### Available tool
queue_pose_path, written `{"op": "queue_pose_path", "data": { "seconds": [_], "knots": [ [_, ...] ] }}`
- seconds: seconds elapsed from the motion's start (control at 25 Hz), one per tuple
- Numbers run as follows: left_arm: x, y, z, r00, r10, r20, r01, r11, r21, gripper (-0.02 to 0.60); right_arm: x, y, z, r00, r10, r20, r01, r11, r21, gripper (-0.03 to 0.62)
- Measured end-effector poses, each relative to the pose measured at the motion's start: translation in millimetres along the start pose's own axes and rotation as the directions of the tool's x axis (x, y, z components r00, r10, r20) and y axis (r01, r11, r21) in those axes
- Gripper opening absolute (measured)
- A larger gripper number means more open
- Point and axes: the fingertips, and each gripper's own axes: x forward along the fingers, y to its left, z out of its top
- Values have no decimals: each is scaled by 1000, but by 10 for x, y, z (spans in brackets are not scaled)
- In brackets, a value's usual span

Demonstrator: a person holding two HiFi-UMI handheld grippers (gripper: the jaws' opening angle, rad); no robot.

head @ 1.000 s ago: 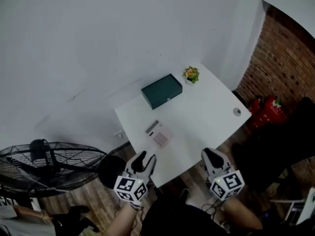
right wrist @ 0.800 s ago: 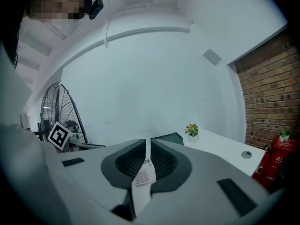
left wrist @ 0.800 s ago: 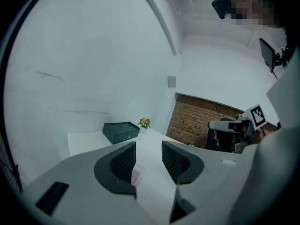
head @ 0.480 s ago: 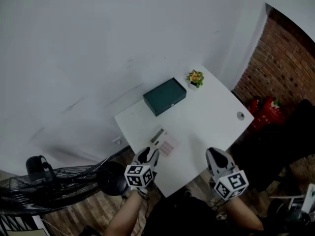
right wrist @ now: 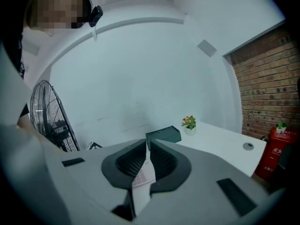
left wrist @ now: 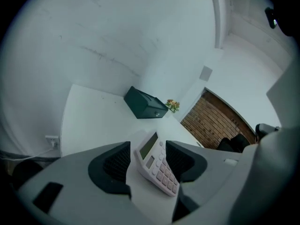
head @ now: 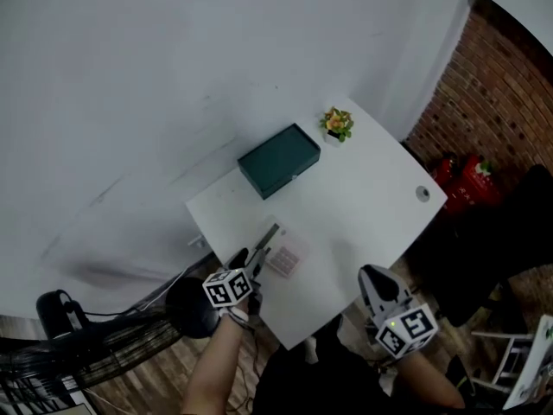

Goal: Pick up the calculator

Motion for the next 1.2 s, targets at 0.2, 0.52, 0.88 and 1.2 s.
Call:
{"op": "queue_pose_path", "data": {
  "seconds": [0.2, 0.52, 0.88, 1.2],
  "knots": [
    [299, 89, 18, 999, -42, -16, 40, 993, -109, 227, 125, -196, -76, 1000, 15, -23, -14, 999, 35, 29],
    [650, -5, 57, 993, -86, -81, 78, 992, -103, 225, 246, -391, -75, 999, 14, -44, -12, 999, 50, 26],
    [680, -101, -72, 979, -88, -187, 83, 996, -30, 111, 240, -452, 0, 999, 15, -31, -13, 998, 63, 12],
    [500, -412, 63, 981, -172, -94, 165, 983, -76, 48, 102, -472, 38, 1000, 10, -21, -9, 998, 69, 6]
  ]
}}
